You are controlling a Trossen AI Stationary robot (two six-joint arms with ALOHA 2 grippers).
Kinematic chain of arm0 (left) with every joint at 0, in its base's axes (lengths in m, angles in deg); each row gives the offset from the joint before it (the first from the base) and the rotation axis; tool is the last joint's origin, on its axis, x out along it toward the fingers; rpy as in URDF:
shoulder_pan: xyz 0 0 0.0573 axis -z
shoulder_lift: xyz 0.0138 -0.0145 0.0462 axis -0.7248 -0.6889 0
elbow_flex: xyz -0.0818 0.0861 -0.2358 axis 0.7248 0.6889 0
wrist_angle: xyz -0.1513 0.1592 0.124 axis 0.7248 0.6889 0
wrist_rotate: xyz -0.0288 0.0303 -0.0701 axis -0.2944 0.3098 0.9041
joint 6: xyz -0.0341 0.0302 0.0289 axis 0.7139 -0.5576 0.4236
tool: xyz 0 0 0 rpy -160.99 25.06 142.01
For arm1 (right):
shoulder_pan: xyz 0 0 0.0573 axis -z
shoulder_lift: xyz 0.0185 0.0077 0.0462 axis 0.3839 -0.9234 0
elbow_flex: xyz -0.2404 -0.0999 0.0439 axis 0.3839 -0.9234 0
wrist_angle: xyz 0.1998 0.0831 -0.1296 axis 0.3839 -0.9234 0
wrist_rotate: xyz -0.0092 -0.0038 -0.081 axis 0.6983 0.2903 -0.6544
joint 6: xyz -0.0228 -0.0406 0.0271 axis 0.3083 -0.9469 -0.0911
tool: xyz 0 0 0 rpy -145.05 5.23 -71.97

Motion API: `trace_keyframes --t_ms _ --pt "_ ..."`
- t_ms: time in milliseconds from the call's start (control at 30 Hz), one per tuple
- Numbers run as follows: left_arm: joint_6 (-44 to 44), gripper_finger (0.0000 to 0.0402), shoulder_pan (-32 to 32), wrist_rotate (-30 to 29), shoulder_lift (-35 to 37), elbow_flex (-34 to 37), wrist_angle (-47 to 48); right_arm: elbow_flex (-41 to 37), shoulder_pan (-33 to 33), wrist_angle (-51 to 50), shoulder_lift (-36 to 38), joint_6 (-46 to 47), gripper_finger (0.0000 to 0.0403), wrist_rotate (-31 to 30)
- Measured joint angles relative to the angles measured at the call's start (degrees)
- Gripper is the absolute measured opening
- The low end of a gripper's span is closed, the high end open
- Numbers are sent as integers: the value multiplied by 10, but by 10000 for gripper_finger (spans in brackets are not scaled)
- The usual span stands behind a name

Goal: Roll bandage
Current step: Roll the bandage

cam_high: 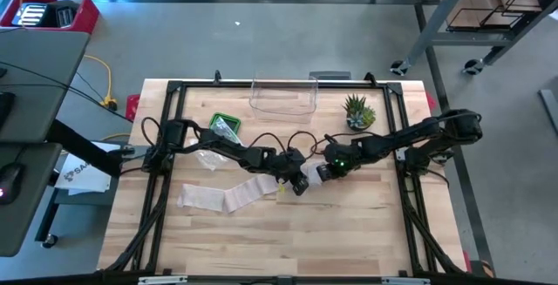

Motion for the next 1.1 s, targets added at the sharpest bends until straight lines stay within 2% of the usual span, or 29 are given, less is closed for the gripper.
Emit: trace_keyframes --t_ms 267,700,967,1100 --pt "-1 0 -3 -11 2 -1 -30 0 -1 44 0 9 0 0" --pt "-11 0 -12 -5 5 -1 -11 0 -5 86 0 23 0 -23" --pt "-29 0 -21 51 10 -1 11 0 -16 89 0 23 0 -35" --pt "-39 0 -21 61 11 -1 21 0 -16 92 0 29 0 -41"
